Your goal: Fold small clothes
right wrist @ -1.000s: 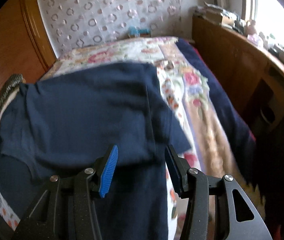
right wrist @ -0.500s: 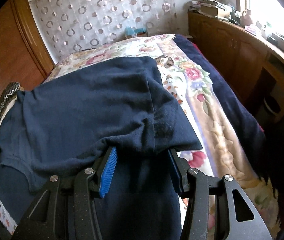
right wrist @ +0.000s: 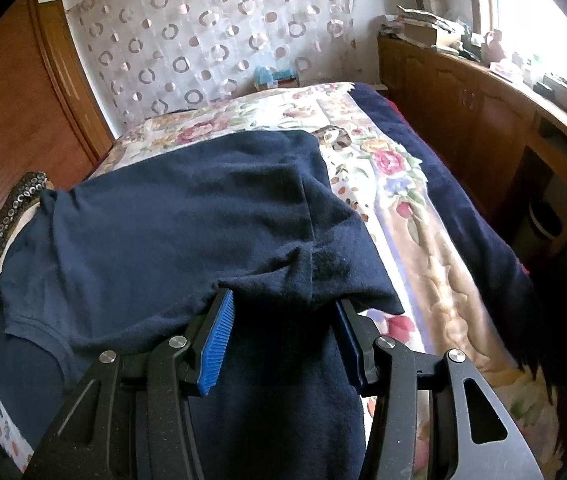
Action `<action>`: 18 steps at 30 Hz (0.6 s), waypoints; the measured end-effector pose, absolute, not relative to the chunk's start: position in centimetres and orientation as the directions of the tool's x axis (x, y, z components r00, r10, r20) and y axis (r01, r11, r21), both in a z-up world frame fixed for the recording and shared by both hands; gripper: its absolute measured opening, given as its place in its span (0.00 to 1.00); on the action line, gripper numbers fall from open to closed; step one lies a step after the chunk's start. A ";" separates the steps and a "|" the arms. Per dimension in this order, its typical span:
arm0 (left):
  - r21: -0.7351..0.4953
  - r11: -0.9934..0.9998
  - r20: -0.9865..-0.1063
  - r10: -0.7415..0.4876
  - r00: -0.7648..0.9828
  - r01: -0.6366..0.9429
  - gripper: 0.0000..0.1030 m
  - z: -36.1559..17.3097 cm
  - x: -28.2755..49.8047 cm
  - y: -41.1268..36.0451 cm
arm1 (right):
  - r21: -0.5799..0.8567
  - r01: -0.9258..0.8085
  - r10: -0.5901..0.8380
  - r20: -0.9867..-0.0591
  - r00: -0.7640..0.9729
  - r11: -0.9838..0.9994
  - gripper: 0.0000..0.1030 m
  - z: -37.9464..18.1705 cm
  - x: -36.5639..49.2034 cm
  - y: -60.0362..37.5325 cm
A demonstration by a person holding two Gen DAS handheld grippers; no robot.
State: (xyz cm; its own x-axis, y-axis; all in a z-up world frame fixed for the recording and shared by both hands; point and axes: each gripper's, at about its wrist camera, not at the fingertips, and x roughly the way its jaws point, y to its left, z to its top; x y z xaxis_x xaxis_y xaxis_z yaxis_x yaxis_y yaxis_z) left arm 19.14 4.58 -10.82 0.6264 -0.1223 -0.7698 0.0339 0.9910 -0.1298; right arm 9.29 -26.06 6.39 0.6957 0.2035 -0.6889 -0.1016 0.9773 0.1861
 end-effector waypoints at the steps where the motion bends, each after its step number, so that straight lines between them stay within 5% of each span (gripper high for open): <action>1: -0.132 0.991 -0.768 -0.118 0.630 0.025 0.54 -10.8 19.2 4.8 | 0.187 -0.109 0.209 -0.688 0.695 0.976 0.49 6.3 9.2 -26.1; 9: -0.098 0.995 -0.763 -0.065 0.643 -0.015 0.16 -10.9 19.7 5.6 | 0.163 -0.122 0.202 -0.692 0.693 0.979 0.48 6.1 9.8 -25.9; 10: -0.095 0.995 -0.762 -0.065 0.644 -0.013 0.09 -10.8 19.6 5.6 | 0.155 -0.129 0.201 -0.688 0.698 0.979 0.31 6.1 9.8 -25.7; 12: -0.089 0.996 -0.756 -0.065 0.652 -0.003 0.06 -10.6 19.4 5.4 | 0.140 -0.154 0.208 -0.681 0.702 0.978 0.11 6.3 9.9 -25.5; 18: -0.091 0.996 -0.692 -0.069 0.718 0.009 0.06 -8.3 17.7 5.4 | 0.140 -0.175 0.224 -0.590 0.776 0.975 0.07 8.2 8.6 -26.1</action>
State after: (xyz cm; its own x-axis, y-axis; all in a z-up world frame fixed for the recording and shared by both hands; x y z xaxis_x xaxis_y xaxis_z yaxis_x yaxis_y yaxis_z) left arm 17.73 5.38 -8.28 0.7184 -0.0692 -0.6921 0.0087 0.9958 -0.0906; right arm 8.63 -26.11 8.21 0.7757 0.2237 -0.5901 -0.1750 0.9746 0.1395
